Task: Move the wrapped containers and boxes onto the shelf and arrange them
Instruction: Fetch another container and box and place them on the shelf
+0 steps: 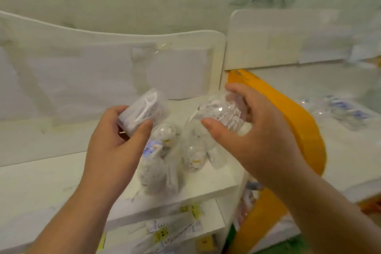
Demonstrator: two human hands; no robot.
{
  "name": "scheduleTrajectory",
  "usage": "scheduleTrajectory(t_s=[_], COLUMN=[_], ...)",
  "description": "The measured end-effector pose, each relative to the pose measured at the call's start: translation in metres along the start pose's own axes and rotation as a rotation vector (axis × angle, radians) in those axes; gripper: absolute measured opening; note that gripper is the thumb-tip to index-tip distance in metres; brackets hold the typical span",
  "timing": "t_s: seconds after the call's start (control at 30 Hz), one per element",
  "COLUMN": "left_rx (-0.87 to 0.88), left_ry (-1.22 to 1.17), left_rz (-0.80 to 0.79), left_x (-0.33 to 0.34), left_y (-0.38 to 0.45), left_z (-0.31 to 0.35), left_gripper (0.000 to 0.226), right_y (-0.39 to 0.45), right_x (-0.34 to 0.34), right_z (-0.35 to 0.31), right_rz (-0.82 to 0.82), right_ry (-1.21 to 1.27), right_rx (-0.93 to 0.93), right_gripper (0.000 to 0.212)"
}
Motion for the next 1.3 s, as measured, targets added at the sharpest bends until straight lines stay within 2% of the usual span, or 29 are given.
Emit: scheduleTrajectory(t_s=[0.27, 0.43, 0.57, 0.7, 0.8, 0.93, 1.07, 1.3], left_rx=[0.132, 0.212, 0.245, 0.245, 0.182, 0.09, -0.004, -0.105], left_ry=[-0.228, -0.259, -0.251, -0.223, -0.175, -0.081, -0.024, 0.108], left_rz=[-0.254, -0.338, -0.357, -0.299, -0.269, -0.203, -0.193, -0.168], left_x=[0.113, 0.166, 0.205, 0.247, 0.289, 0.343, 0.389, 0.427], left_y=[-0.012, -0.033, -0.053, -0.068, -0.081, -0.1, -0.112, -0.119], left_z=[0.095, 0.152, 0.19, 0.218, 0.229, 0.232, 0.224, 0.211], left_gripper=[0.024, 0.024, 0.022, 0.024, 0.02, 0.02, 0.02, 0.023], right_y=[-0.02, -0.032, -0.034, -0.026, -0.017, 0.003, 0.022, 0.069], right_x=[-0.155, -0.237, -0.287, -0.332, -0.361, -0.384, -0.384, -0.348], right_z=[0.013, 0.051, 0.1, 0.161, 0.21, 0.278, 0.354, 0.446], right_rz=[0.308, 0.482, 0.537, 0.503, 0.444, 0.289, 0.127, -0.063], right_ry=[0.046, -0.015, -0.023, -0.058, -0.102, -0.214, -0.29, -0.162], right_rx=[0.08, 0.124, 0.19, 0.245, 0.249, 0.237, 0.222, 0.367], right_gripper=[0.064, 0.062, 0.069, 0.066, 0.066, 0.069, 0.072, 0.083])
Point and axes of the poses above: each hand's wrist, its own y-axis towards the middle knuckle, its own x-axis out of the palm, z = x × y, the point moved 7 cm from there along y, towards the middle knuckle, and after that the axes turned 9 degrees about y, right-handed, at the moved point
